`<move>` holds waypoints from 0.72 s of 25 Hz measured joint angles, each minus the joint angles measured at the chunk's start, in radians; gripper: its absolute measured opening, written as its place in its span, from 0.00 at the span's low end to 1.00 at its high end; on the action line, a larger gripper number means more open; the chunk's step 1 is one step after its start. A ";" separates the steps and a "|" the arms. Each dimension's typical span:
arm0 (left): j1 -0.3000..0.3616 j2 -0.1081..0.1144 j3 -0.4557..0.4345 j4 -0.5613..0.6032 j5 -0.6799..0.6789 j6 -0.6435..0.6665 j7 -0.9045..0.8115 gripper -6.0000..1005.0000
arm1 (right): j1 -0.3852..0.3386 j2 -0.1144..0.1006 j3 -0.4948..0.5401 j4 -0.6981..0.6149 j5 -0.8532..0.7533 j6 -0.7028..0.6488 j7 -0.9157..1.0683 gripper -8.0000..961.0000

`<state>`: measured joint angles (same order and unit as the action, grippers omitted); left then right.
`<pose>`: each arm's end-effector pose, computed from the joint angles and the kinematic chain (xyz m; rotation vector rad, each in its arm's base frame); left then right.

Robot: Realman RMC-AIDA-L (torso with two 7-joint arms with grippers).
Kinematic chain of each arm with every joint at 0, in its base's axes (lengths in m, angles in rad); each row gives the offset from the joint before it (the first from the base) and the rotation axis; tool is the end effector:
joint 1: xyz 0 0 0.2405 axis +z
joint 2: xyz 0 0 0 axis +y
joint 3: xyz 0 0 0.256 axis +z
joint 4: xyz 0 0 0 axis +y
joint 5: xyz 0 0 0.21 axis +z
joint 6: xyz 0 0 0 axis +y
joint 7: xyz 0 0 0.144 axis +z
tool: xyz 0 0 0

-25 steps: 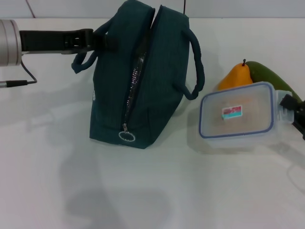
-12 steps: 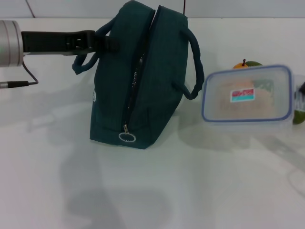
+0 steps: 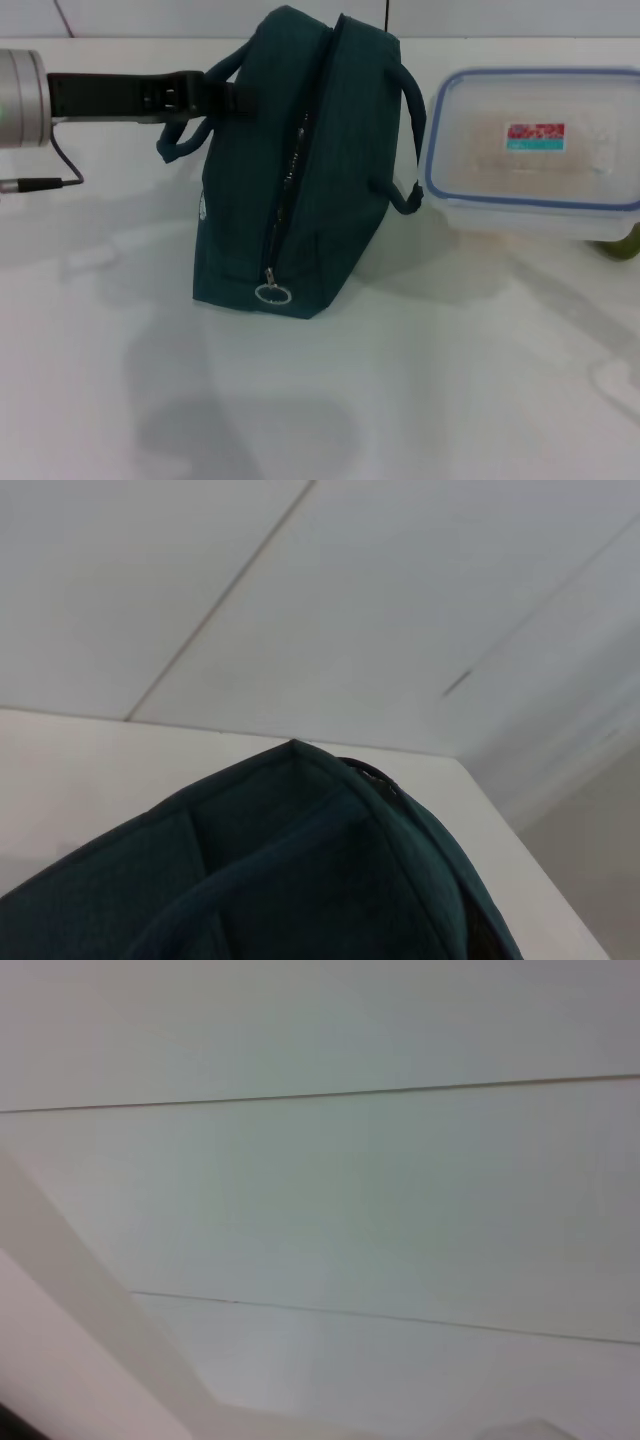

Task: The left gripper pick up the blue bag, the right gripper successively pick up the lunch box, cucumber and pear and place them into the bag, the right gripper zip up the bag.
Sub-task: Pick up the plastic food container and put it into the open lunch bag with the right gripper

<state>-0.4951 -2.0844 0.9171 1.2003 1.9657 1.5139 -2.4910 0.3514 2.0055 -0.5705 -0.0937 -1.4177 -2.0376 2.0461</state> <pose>-0.1914 0.3605 0.0559 -2.4586 -1.4284 -0.6825 0.2804 0.2358 0.0356 1.5814 -1.5643 -1.8434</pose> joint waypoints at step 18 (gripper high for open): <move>0.034 -0.002 0.163 0.019 -0.025 0.086 -0.014 0.05 | 0.060 0.007 0.000 0.002 0.012 -0.027 -0.015 0.11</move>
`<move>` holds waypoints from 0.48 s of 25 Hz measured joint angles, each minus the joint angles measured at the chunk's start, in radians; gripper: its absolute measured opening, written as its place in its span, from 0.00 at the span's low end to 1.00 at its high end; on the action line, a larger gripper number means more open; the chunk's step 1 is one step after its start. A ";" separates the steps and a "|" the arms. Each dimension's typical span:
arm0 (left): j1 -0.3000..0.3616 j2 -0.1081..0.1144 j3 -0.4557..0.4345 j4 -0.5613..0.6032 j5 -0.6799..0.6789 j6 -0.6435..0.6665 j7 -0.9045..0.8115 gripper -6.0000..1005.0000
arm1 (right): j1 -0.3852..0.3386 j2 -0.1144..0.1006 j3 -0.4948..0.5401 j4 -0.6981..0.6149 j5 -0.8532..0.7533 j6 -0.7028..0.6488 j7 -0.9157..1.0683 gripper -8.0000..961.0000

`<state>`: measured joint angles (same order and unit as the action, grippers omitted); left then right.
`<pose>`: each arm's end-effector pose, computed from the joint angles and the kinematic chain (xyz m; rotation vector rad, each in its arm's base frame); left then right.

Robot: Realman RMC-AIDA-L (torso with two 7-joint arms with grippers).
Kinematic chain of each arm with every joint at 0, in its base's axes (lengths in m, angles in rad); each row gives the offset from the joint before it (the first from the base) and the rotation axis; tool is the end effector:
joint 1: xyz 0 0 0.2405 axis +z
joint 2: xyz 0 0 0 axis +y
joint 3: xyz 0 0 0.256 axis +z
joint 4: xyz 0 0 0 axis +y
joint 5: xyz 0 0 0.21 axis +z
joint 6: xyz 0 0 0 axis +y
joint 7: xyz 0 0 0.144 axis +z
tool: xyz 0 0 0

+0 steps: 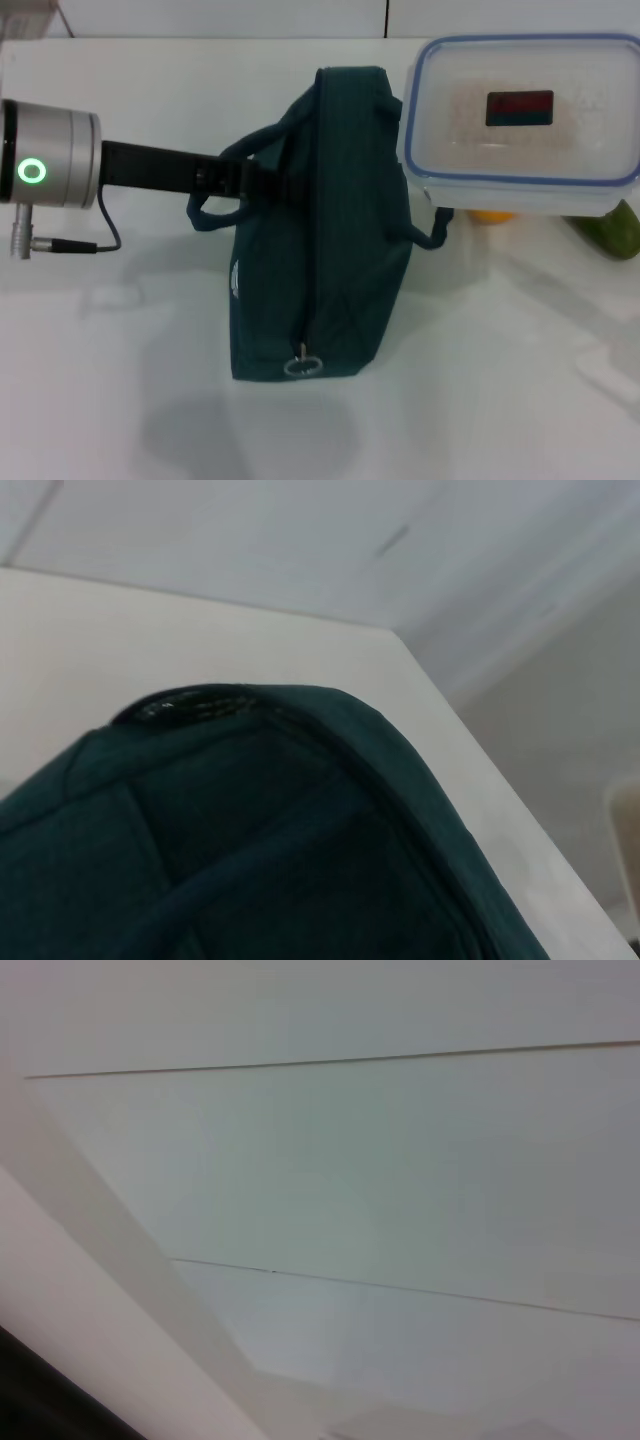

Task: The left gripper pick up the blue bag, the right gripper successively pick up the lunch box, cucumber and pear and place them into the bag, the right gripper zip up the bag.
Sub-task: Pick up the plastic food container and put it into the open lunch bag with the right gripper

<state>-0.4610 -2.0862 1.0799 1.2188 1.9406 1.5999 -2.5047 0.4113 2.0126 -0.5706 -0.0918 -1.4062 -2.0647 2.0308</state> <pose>-0.1802 0.3327 0.0242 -2.6760 -1.4537 -0.5315 0.2628 0.2493 0.0361 1.6090 -1.4551 -1.8335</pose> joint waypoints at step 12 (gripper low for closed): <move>-0.008 0.003 0.025 0.008 -0.069 0.083 0.015 0.06 | -0.001 -0.005 0.000 -0.010 0.036 0.002 -0.004 0.12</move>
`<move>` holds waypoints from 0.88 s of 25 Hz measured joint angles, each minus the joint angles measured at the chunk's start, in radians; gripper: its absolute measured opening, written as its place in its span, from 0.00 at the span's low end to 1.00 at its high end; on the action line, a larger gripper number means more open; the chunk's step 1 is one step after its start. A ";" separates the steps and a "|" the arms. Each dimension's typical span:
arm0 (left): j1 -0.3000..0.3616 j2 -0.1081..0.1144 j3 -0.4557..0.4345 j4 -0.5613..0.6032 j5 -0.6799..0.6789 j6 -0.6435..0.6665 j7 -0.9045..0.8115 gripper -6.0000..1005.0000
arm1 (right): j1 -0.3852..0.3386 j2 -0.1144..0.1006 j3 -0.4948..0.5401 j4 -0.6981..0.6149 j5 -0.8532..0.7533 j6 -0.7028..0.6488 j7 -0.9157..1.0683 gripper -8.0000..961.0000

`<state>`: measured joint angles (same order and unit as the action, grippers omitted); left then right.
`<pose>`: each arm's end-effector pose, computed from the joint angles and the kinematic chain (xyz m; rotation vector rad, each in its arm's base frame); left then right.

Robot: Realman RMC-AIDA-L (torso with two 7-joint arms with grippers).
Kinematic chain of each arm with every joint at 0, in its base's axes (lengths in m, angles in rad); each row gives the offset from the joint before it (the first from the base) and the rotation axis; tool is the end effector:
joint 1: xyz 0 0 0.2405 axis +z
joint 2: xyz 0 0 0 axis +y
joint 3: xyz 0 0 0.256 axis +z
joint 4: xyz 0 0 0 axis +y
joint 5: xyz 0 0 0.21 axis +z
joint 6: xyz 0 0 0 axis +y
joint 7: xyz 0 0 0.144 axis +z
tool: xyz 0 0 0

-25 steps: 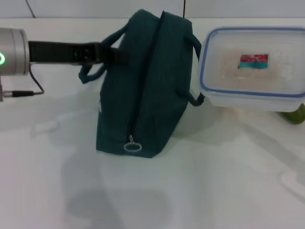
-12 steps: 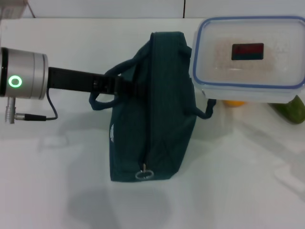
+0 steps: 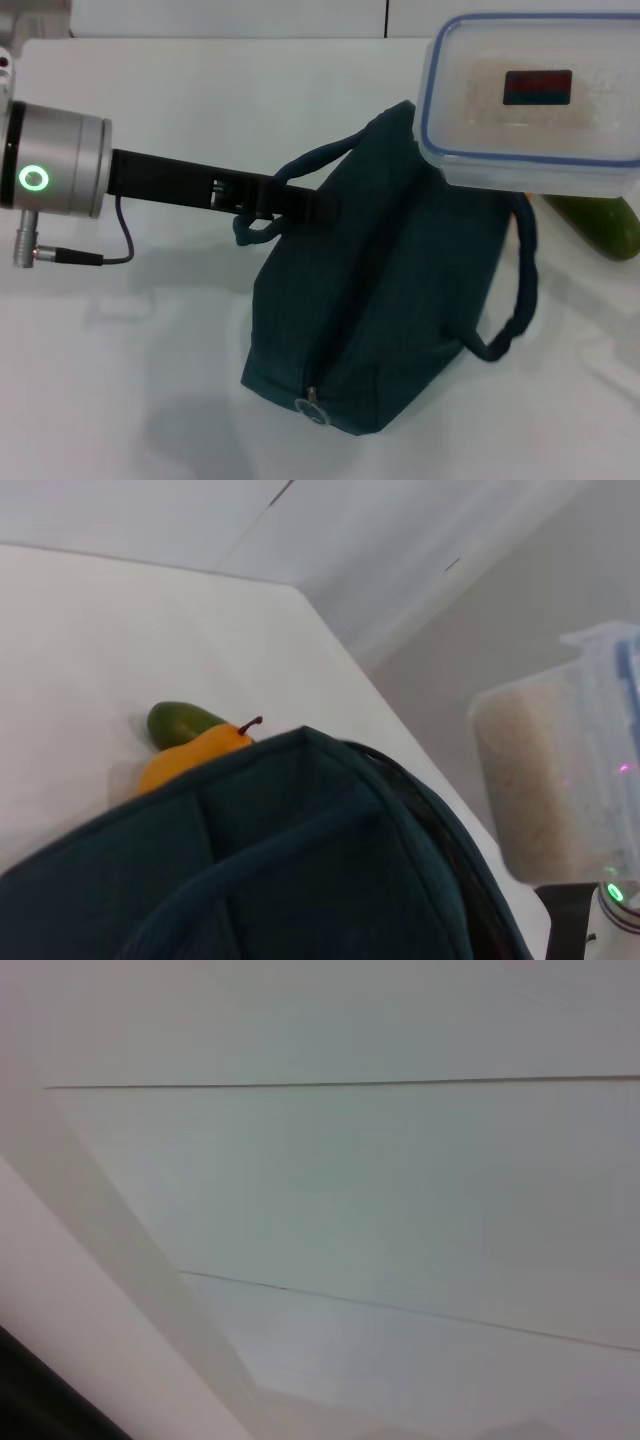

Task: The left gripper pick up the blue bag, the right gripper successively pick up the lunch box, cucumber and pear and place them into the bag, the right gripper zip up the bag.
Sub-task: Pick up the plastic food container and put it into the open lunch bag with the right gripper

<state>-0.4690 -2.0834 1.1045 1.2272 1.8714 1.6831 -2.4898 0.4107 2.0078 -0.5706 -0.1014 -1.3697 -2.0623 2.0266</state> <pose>-0.1648 0.3209 0.0229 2.7113 1.3625 0.5425 0.2644 0.2527 0.0428 1.6220 -1.4368 -1.8814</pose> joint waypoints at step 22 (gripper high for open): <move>-0.004 -0.001 -0.036 -0.001 -0.021 -0.027 0.008 0.06 | 0.010 0.002 -0.079 -0.004 -0.027 0.253 0.003 0.12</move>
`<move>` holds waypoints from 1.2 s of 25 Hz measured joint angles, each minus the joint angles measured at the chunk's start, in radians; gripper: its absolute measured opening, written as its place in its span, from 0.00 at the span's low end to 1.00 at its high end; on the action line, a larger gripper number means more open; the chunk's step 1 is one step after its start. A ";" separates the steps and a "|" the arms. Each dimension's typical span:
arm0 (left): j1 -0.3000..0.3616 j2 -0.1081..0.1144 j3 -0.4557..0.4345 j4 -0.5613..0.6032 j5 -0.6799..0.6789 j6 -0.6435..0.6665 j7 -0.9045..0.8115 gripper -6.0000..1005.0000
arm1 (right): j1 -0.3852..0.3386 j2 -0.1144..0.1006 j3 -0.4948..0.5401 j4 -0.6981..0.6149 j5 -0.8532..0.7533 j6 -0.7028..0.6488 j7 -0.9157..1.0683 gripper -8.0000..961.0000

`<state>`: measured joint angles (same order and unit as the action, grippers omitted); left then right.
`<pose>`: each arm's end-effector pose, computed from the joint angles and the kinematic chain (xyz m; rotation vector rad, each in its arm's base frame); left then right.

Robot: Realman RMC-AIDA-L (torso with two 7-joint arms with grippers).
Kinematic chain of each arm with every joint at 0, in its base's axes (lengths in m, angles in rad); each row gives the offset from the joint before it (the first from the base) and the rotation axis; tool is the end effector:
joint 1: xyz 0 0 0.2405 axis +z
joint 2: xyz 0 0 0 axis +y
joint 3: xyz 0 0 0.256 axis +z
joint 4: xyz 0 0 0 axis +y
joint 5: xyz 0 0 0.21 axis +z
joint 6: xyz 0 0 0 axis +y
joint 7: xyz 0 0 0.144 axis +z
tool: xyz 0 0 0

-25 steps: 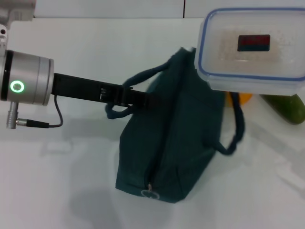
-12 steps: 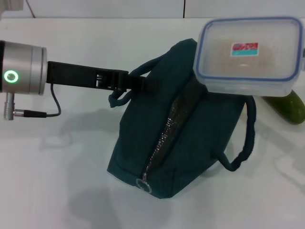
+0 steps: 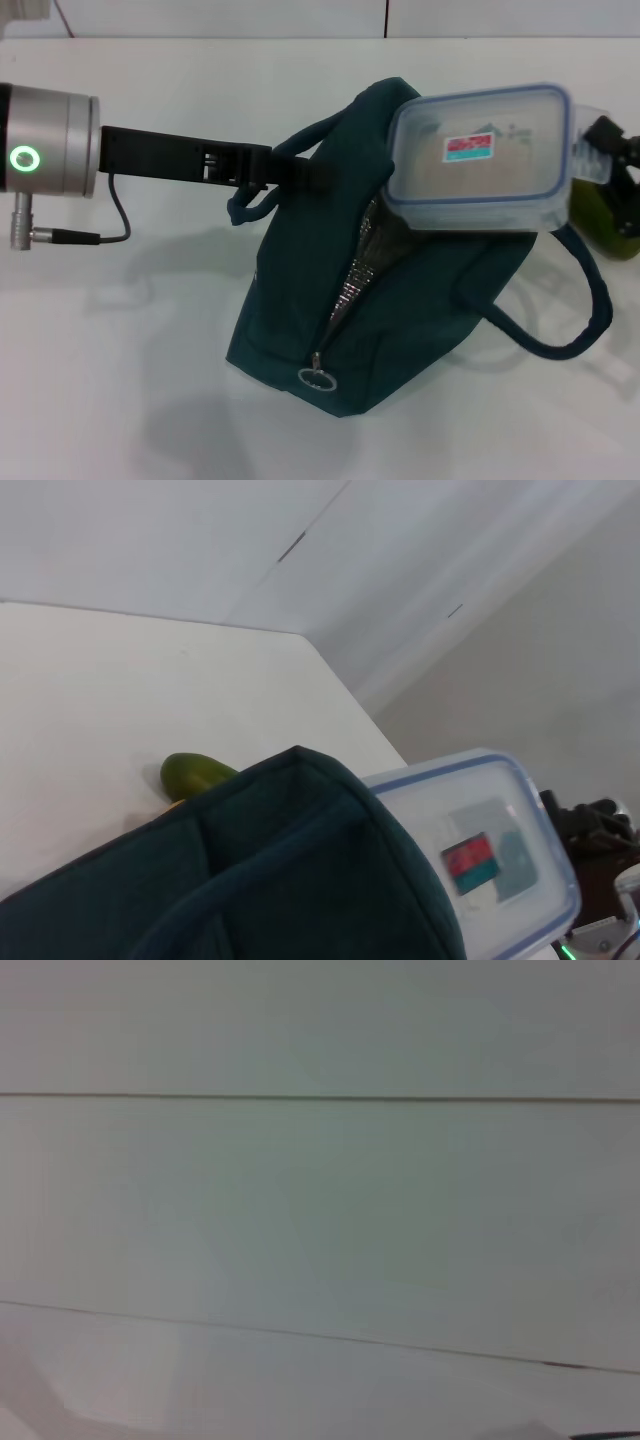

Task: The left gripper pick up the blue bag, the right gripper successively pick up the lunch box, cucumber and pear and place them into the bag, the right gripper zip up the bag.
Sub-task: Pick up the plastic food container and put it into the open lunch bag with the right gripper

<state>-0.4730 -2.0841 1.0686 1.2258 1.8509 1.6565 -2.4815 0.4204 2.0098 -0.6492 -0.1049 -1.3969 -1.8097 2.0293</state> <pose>-0.1636 0.3283 0.0307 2.7257 1.3767 0.6343 0.2796 0.2734 0.0136 1.6811 -1.7611 -1.7466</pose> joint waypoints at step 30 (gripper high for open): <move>-0.036 -0.002 0.000 -0.018 0.001 -0.007 0.023 0.06 | 0.122 0.011 -0.055 -0.014 0.001 0.075 -0.024 0.39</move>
<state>-0.5089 -2.0862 1.0684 1.2077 1.8515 1.6496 -2.4586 0.5427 2.0209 -0.7046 -0.1191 -1.3963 -1.7348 2.0050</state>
